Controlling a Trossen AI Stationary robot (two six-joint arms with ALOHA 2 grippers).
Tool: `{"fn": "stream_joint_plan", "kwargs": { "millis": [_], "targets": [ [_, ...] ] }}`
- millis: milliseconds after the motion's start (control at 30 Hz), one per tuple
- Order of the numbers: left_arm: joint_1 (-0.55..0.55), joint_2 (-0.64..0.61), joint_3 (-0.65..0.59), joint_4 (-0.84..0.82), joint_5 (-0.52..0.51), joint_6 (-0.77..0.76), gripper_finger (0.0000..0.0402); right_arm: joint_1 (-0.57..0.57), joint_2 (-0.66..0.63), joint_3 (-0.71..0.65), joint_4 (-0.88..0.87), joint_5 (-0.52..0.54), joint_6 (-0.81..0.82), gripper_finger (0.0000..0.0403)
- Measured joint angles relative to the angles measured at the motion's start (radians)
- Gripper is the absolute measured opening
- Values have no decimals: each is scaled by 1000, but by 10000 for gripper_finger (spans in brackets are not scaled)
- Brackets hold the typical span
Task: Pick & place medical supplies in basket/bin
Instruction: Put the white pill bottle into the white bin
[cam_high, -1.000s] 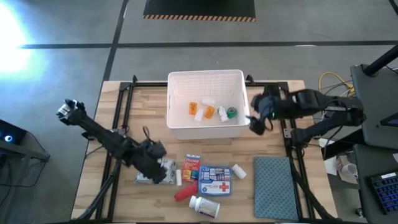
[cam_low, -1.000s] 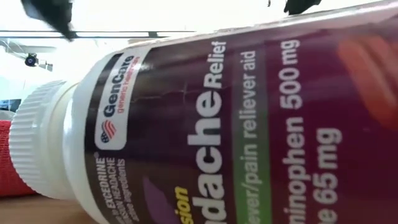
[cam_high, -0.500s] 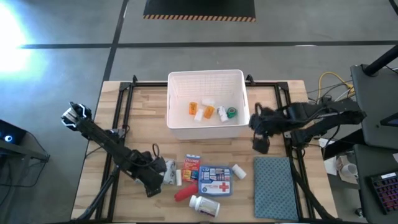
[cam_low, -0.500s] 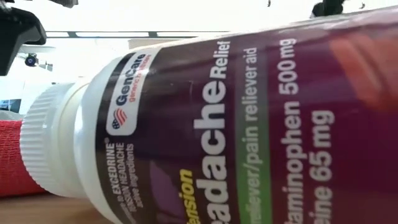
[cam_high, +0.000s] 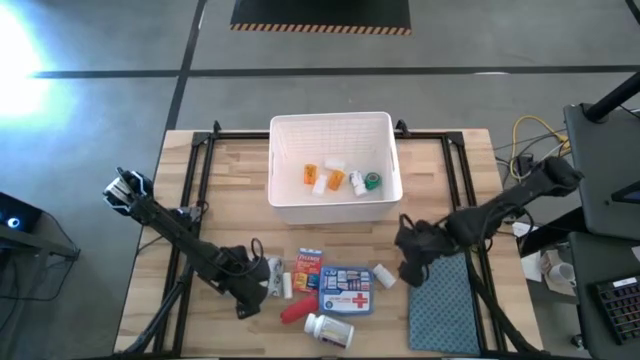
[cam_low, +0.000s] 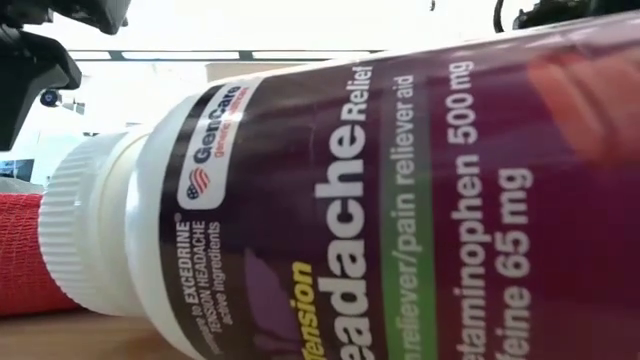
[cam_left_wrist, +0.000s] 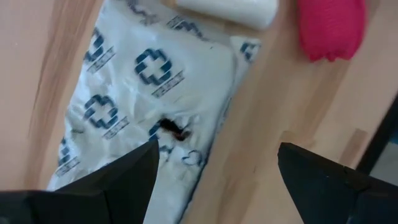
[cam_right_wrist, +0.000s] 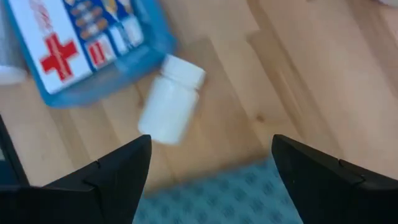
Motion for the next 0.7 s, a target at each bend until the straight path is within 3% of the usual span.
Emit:
{"fn": "stream_joint_plan", "kwargs": {
  "millis": [267,433,700],
  "targets": [
    [-6,-5,-6,-117,0,10,306,92,206,-8,201,98,66,323],
    [-6,-6,-11,-195,-10,48,306,97,355,65,194,105,97,317],
    [-6,-8,-22,-250,-59,137,306,97,468,109,192,103,162,298]
  ]
}}
